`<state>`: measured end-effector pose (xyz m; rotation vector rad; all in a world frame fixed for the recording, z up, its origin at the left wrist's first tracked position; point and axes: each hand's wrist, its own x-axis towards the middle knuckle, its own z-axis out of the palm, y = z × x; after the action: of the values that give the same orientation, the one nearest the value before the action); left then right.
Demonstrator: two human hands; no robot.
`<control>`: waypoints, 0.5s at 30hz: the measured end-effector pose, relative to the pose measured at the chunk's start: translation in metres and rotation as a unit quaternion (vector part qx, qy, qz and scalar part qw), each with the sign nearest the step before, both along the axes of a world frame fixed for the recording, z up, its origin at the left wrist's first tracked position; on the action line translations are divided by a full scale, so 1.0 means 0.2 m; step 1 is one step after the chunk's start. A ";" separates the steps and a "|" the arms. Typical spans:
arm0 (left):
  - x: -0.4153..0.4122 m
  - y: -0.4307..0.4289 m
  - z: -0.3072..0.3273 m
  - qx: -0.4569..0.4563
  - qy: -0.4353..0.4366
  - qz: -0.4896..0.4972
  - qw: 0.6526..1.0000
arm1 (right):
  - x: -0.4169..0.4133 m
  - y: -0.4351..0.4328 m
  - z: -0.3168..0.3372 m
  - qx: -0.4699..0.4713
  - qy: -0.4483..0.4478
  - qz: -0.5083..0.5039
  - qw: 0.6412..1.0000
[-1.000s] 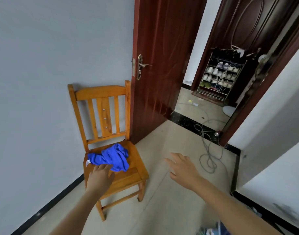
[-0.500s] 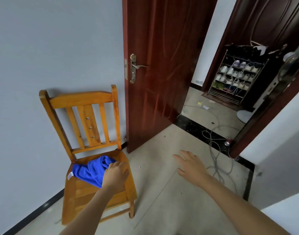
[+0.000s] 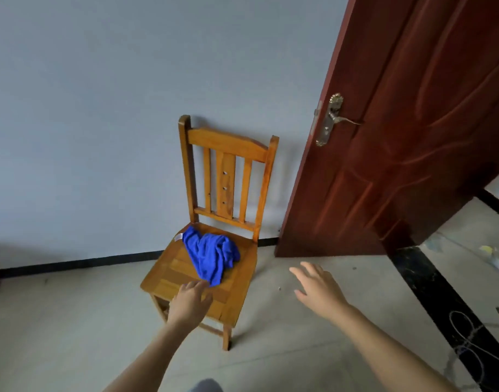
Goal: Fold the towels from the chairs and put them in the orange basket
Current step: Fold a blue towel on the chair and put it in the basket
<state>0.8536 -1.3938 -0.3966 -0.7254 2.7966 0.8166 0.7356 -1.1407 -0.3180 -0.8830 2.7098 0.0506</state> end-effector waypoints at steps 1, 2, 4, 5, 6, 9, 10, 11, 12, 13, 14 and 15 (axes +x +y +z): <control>0.04 -0.02 -0.02 0.008 -0.013 0.026 1.000 | -0.02 -0.04 -0.03 -0.003 -0.009 0.018 1.000; 0.08 -0.04 -0.04 0.015 -0.024 0.055 0.998 | -0.04 -0.10 -0.06 -0.008 -0.018 0.039 0.999; 0.14 -0.09 -0.07 0.021 -0.034 0.103 0.994 | -0.06 -0.20 -0.11 -0.013 -0.037 0.075 0.996; 0.15 -0.12 -0.09 0.019 -0.040 0.122 0.992 | -0.08 -0.25 -0.14 -0.013 -0.046 0.093 0.994; 0.16 -0.13 -0.10 0.017 -0.049 0.137 0.989 | -0.09 -0.29 -0.17 -0.010 -0.053 0.110 0.992; 0.14 -0.18 -0.17 0.025 -0.066 0.174 0.982 | -0.16 -0.41 -0.24 -0.002 -0.075 0.138 0.988; 0.12 -0.20 -0.19 0.032 -0.067 0.186 0.980 | -0.20 -0.45 -0.26 -0.002 -0.079 0.143 0.987; 0.09 -0.24 -0.23 0.041 -0.070 0.197 0.977 | -0.25 -0.50 -0.28 -0.002 -0.083 0.145 0.986; 0.06 -0.27 -0.25 0.052 -0.078 0.206 0.974 | -0.30 -0.53 -0.28 -0.002 -0.086 0.144 0.986; 0.03 -0.29 -0.26 0.062 -0.085 0.212 0.972 | -0.35 -0.56 -0.29 -0.004 -0.087 0.142 0.986; -0.01 -0.32 -0.28 0.072 -0.091 0.217 0.969 | -0.40 -0.59 -0.29 -0.003 -0.086 0.140 0.986; -0.05 -0.35 -0.30 0.082 -0.094 0.220 0.968 | -0.47 -0.62 -0.29 -0.002 -0.082 0.137 0.987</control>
<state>0.8436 -1.4639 -0.4565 -1.3398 2.3953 0.9718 0.6409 -1.2641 -0.3763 -1.1995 2.4234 0.0280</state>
